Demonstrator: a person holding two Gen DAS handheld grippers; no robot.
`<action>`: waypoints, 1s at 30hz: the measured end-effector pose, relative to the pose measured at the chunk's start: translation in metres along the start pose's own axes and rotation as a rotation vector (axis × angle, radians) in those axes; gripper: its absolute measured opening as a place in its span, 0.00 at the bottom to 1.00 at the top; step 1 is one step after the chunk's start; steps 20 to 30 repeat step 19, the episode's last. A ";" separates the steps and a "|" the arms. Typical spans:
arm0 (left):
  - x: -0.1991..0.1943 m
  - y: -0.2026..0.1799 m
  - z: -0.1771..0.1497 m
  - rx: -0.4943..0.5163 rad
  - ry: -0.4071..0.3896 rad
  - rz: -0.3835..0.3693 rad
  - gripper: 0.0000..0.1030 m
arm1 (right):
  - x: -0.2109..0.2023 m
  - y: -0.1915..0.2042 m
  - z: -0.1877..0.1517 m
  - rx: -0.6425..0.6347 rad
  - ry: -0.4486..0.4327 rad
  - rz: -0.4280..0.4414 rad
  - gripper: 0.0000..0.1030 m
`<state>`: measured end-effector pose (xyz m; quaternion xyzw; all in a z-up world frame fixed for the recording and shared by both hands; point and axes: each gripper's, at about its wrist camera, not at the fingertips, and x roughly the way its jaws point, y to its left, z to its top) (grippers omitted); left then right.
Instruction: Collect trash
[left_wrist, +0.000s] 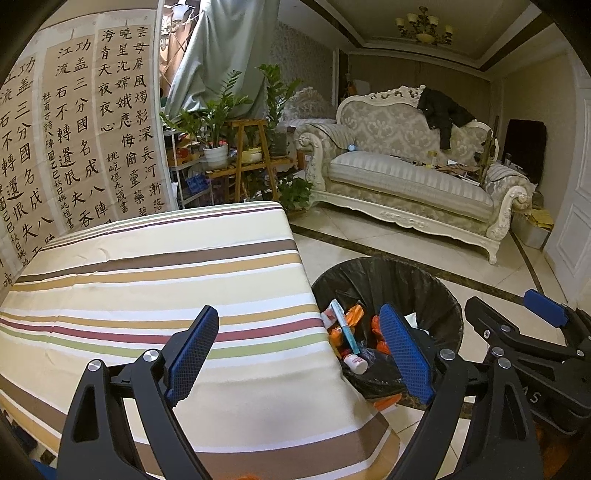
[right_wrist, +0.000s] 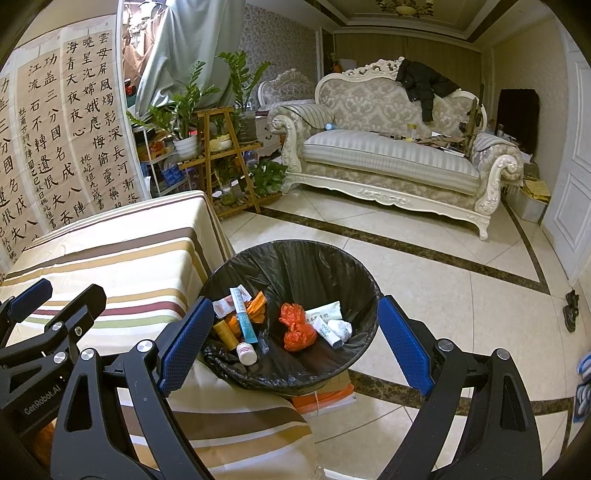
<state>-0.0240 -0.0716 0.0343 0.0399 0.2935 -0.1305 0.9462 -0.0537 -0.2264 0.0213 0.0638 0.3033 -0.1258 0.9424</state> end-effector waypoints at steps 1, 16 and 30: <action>0.000 0.000 0.000 0.000 -0.004 0.005 0.84 | 0.000 0.000 0.000 0.001 0.001 0.000 0.85; 0.011 0.014 -0.003 -0.041 0.039 0.027 0.84 | 0.001 0.004 -0.004 -0.009 0.007 0.002 0.86; 0.014 0.023 -0.004 -0.057 0.051 0.038 0.84 | 0.006 0.010 -0.006 -0.018 0.017 0.003 0.86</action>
